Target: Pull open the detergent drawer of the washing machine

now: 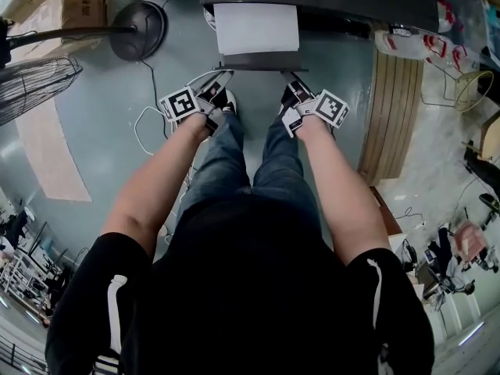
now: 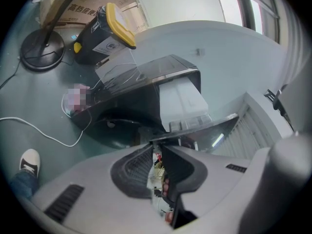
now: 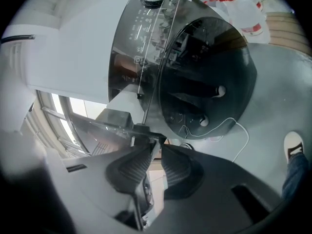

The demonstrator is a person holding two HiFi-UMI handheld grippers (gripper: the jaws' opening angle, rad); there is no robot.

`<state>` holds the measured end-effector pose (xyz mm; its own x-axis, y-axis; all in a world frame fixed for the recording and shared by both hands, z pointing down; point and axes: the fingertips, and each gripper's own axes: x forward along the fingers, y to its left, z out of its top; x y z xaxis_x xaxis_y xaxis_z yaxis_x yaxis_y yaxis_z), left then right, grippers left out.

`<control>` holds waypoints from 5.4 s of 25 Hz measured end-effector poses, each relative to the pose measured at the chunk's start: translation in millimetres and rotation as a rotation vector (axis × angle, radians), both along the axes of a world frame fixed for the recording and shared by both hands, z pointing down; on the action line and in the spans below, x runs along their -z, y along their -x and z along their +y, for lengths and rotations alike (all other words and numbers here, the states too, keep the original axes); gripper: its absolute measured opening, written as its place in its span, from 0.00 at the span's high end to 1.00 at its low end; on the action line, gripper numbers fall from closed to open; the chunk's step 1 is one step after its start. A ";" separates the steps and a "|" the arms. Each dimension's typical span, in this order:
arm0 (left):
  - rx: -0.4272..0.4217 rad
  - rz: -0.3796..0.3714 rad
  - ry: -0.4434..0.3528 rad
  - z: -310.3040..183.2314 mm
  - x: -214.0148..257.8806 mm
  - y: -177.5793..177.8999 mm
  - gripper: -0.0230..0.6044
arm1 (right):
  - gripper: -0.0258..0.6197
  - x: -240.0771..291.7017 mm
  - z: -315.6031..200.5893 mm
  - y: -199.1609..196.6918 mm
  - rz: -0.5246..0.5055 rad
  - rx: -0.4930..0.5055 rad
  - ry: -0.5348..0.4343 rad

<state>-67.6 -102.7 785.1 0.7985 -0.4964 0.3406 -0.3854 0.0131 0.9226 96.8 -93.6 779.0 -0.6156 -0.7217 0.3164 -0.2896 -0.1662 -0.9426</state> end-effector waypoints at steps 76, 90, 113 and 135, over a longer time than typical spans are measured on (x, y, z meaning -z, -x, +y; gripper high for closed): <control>-0.143 -0.016 0.002 58.4 1.0 -11.0 0.83 | 0.79 -11.9 59.8 -0.7 0.024 0.063 0.038; -0.351 -0.159 -0.107 72.3 16.1 -14.0 0.73 | 0.76 -9.8 82.0 -14.8 0.262 0.226 0.041; -0.293 -0.338 -0.195 39.8 63.9 56.7 0.73 | 0.78 59.8 49.7 -80.5 0.483 0.183 -0.063; -0.203 -0.400 -0.456 -32.3 170.7 74.5 0.74 | 0.82 173.8 1.8 -87.7 0.692 0.175 -0.284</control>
